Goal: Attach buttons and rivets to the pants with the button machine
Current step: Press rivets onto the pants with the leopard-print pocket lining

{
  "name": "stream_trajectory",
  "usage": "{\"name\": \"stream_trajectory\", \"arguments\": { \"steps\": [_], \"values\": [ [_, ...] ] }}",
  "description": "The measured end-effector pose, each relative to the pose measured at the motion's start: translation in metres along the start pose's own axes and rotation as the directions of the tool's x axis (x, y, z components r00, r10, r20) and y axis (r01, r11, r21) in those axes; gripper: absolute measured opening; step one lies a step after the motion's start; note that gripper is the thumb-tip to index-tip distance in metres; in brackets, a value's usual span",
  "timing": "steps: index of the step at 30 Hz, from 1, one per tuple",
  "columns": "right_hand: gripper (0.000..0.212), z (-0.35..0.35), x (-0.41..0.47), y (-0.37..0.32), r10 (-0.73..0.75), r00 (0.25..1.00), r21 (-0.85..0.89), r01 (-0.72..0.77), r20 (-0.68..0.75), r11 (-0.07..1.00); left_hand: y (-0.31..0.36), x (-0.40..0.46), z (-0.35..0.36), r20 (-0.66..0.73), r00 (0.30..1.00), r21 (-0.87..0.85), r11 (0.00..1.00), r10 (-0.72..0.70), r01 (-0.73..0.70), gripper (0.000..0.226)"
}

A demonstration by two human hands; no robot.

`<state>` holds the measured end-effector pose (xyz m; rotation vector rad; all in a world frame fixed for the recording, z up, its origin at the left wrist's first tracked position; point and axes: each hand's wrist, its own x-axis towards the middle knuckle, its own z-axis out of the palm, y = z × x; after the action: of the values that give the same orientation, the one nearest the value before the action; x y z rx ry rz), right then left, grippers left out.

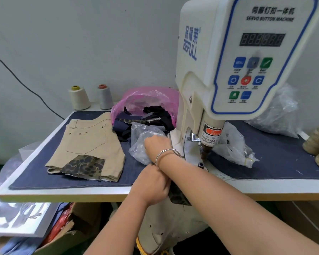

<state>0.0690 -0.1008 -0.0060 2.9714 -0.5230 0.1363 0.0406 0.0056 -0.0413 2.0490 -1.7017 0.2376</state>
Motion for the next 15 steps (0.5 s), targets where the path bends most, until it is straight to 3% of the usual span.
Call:
{"name": "stream_trajectory", "arguments": {
  "steps": [10, 15],
  "values": [
    [0.027, 0.0029, 0.0010, -0.0003, 0.003, 1.000, -0.050, -0.004, -0.011, 0.999, 0.0035, 0.0013, -0.0052, 0.019, 0.996, 0.148, 0.985, 0.085, -0.087, 0.017],
    [0.028, 0.0057, -0.0005, 0.0007, 0.027, 0.998, -0.013, -0.028, -0.059, 1.000, 0.0018, 0.0010, -0.0015, 0.008, 0.996, 0.129, 0.987, 0.093, -0.093, 0.013]
  ]
}}
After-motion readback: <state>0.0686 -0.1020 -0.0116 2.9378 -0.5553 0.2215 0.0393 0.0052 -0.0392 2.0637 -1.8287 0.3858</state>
